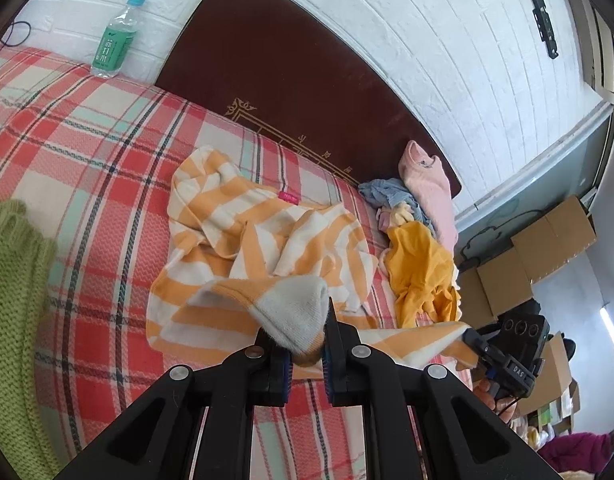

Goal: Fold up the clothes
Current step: 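Fold the hem up toward the collar with the right gripper and release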

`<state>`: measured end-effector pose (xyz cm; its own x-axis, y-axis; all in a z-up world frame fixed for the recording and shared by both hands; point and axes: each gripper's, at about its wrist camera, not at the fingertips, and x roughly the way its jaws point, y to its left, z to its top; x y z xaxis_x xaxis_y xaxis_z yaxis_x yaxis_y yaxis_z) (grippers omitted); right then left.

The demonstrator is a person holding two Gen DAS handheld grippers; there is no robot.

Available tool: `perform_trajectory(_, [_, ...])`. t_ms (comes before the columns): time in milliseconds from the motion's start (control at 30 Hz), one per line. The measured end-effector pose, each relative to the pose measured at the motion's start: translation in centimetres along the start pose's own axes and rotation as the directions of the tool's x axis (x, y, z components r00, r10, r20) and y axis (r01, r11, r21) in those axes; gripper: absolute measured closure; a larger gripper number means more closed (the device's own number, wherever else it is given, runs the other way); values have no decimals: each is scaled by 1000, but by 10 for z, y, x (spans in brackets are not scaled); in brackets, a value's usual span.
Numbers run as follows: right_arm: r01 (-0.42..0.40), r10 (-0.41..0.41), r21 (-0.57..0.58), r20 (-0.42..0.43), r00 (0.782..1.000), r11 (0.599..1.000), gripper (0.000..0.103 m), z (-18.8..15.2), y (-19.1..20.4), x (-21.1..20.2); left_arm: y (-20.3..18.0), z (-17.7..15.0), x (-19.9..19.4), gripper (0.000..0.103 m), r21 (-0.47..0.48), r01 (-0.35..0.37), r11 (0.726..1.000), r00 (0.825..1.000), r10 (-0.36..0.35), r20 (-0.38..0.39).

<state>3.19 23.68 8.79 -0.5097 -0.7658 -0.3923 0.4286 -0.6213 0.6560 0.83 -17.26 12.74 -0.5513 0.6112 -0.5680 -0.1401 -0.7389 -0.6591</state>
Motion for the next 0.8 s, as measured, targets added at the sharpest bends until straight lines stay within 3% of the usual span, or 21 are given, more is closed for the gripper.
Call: perform_trajectory(800, [1, -2, 33, 26, 1000, 999, 89, 48, -27, 25, 4, 49, 27, 93, 0, -39, 999, 999, 39, 32])
